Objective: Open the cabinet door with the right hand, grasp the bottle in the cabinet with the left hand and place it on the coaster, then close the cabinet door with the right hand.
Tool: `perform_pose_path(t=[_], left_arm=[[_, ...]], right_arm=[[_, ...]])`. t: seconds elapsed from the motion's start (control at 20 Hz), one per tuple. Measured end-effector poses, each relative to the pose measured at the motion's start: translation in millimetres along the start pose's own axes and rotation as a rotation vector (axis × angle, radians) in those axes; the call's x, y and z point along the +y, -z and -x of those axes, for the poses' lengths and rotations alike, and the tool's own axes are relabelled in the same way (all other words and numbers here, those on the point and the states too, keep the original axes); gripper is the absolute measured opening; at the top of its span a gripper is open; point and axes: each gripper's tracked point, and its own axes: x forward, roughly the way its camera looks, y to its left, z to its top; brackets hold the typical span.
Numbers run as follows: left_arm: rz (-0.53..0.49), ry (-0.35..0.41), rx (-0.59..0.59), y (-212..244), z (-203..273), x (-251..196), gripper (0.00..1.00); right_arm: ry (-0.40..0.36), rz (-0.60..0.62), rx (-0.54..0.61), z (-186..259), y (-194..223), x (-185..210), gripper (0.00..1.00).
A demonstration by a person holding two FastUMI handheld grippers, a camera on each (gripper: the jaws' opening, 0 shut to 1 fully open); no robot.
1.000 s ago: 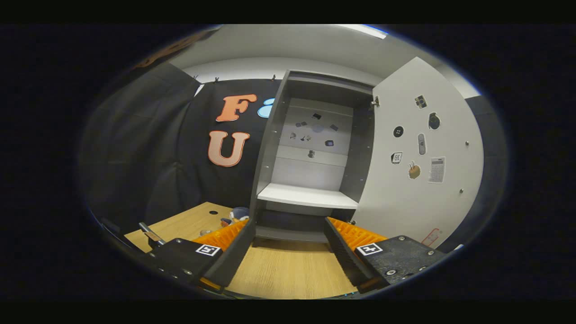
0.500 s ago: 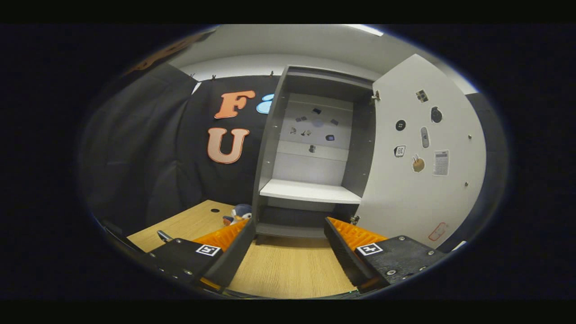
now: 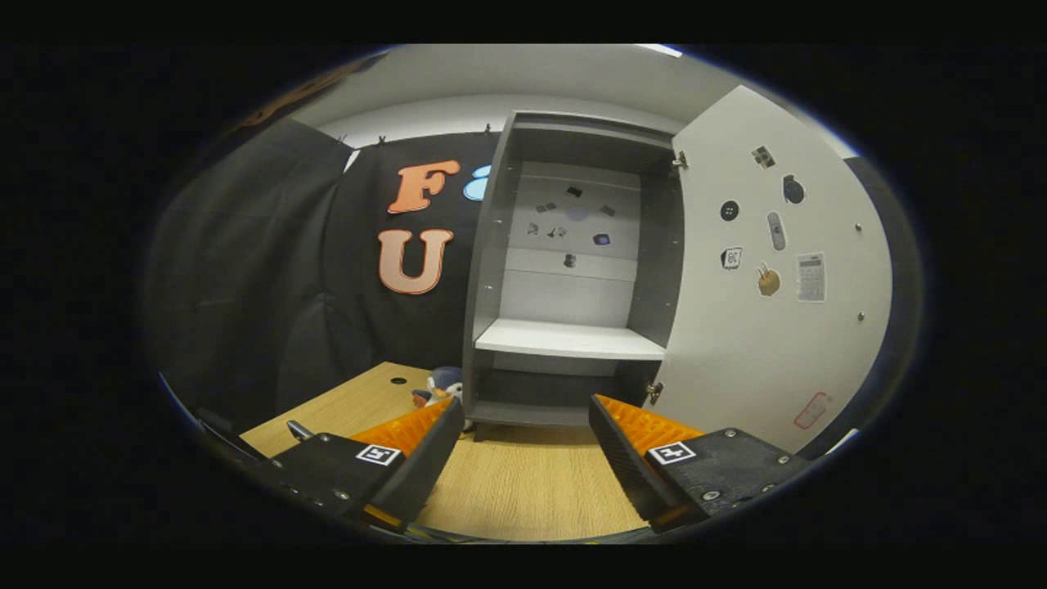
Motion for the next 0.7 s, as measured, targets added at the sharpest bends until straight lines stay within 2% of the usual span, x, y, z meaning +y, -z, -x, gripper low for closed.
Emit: perform_pose_path(t=[0.25, 0.35, 0.7], left_arm=[[0.015, 0.006, 0.008, -4, -4, 1, 0.86], [0.022, -0.006, -0.008, -14, -6, 4, 0.93], [-0.021, -0.01, -0.102, -76, -10, 2, 0.95]], right_arm=[[-0.008, -0.018, 0.007, 2, 3, -2, 0.94], [-0.013, -0.022, 0.003, 4, 2, -3, 0.94], [-0.002, -0.048, -0.032, 13, -10, -19, 0.94]])
